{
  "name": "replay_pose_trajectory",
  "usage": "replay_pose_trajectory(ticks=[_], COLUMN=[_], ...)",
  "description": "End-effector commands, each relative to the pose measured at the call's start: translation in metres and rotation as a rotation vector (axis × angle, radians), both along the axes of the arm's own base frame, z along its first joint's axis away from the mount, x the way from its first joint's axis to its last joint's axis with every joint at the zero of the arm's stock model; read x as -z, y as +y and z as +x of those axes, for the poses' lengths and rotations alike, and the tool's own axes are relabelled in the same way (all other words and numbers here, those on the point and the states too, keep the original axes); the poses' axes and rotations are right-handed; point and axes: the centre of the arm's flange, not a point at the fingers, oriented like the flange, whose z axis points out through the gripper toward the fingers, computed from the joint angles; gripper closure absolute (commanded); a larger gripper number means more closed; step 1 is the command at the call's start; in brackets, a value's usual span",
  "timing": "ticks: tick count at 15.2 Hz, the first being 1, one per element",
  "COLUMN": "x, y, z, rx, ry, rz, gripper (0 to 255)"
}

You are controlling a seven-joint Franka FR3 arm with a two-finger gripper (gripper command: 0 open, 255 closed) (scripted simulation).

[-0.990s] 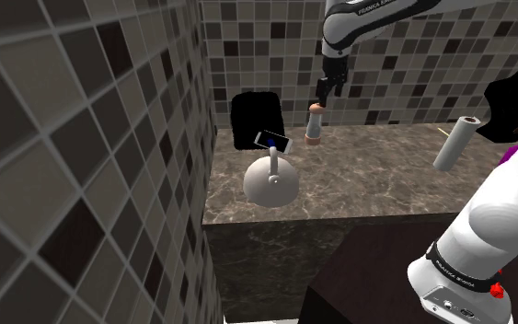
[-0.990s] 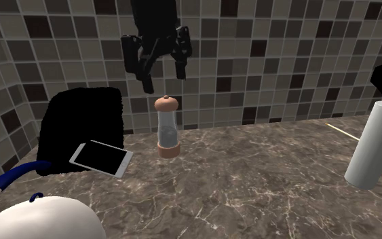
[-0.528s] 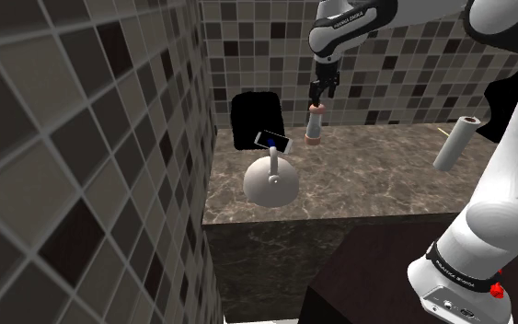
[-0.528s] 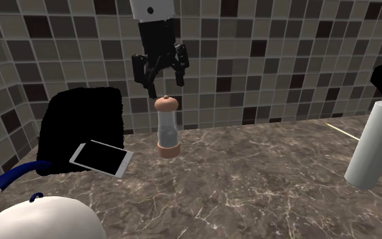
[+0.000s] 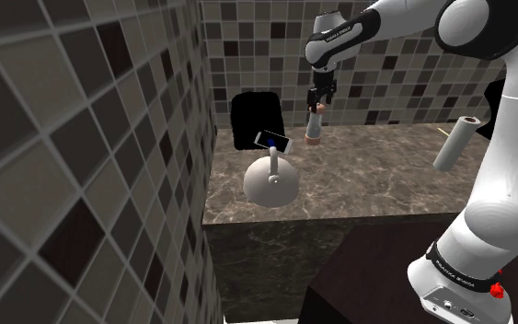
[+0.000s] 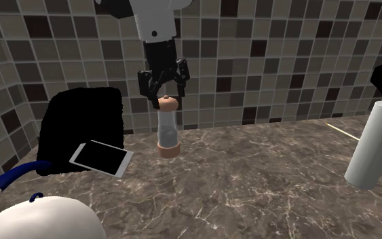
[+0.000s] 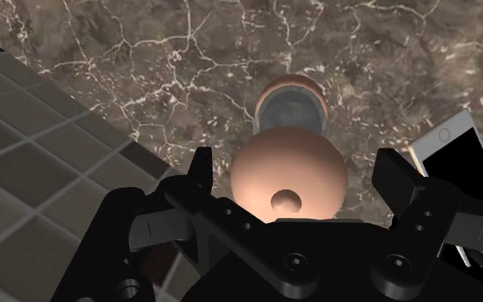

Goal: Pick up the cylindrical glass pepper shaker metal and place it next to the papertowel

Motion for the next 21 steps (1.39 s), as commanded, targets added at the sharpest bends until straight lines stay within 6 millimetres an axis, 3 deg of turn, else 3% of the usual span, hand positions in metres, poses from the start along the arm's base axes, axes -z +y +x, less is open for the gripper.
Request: replay_pose_trajectory(ticks=[1,9,10,19,21], x=[0.011,0.014,0.014,0.014,0.004], y=[-0.002,-0.002,-0.002,-0.002,-0.002], z=[0.0,0.0,0.0,0.0,0.0], rx=[0.0,0.0,0.0,0.0,0.0], ry=[0.0,0.0,0.0,0.0,0.0], rz=[0.0,0.0,0.0,0.0,0.0], gripper=[0,0,255,255,255])
